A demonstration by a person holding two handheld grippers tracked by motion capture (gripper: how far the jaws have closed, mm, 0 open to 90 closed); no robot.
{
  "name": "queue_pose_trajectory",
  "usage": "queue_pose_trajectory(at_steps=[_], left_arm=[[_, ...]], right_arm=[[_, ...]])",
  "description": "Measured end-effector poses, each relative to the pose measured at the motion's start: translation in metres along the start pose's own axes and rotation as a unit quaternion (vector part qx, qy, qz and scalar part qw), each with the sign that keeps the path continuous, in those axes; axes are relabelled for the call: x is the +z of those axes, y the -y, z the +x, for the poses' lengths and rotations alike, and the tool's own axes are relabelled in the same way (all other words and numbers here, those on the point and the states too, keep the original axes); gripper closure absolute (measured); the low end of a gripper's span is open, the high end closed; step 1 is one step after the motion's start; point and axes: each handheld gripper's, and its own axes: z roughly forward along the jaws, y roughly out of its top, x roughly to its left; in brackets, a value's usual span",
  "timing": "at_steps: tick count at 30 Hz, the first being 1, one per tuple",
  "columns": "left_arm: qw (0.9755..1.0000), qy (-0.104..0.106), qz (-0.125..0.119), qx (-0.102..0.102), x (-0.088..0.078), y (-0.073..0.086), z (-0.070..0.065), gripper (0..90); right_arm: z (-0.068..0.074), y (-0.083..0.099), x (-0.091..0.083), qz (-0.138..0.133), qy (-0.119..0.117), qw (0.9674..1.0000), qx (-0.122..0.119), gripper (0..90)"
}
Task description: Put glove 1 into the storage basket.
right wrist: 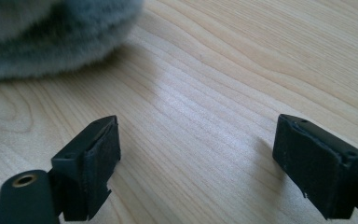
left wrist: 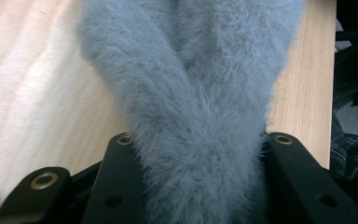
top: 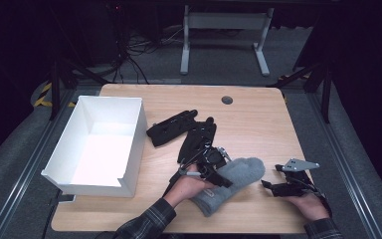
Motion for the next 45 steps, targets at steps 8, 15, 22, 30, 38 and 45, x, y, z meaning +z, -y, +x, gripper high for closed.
queue_pose_trajectory(at_steps=[8, 15, 22, 30, 38, 45], left_arm=[[0.9994, -0.02, -0.03, -0.005, -0.033, -0.003, -0.005, 64.5], [0.9981, -0.046, -0.04, -0.012, -0.066, -0.008, -0.009, 64.4], [0.9956, -0.074, -0.05, -0.03, -0.103, -0.007, -0.009, 64.2], [0.9925, -0.098, -0.057, -0.045, -0.145, -0.003, -0.011, 64.0], [0.9886, -0.122, -0.065, -0.06, -0.184, 0.001, -0.009, 64.0], [0.9836, -0.144, -0.078, -0.075, -0.224, 0.011, -0.006, 64.0]], right_arm=[[0.0, 0.0, 0.0, 0.0, 0.0, 1.0, 0.0, 15.4], [0.0, 0.0, 0.0, 0.0, 0.0, 1.0, 0.0, 15.4], [0.0, 0.0, 0.0, 0.0, 0.0, 1.0, 0.0, 15.4], [0.0, 0.0, 0.0, 0.0, 0.0, 1.0, 0.0, 15.4], [0.0, 0.0, 0.0, 0.0, 0.0, 1.0, 0.0, 15.5], [0.0, 0.0, 0.0, 0.0, 0.001, 1.0, 0.001, 15.5]])
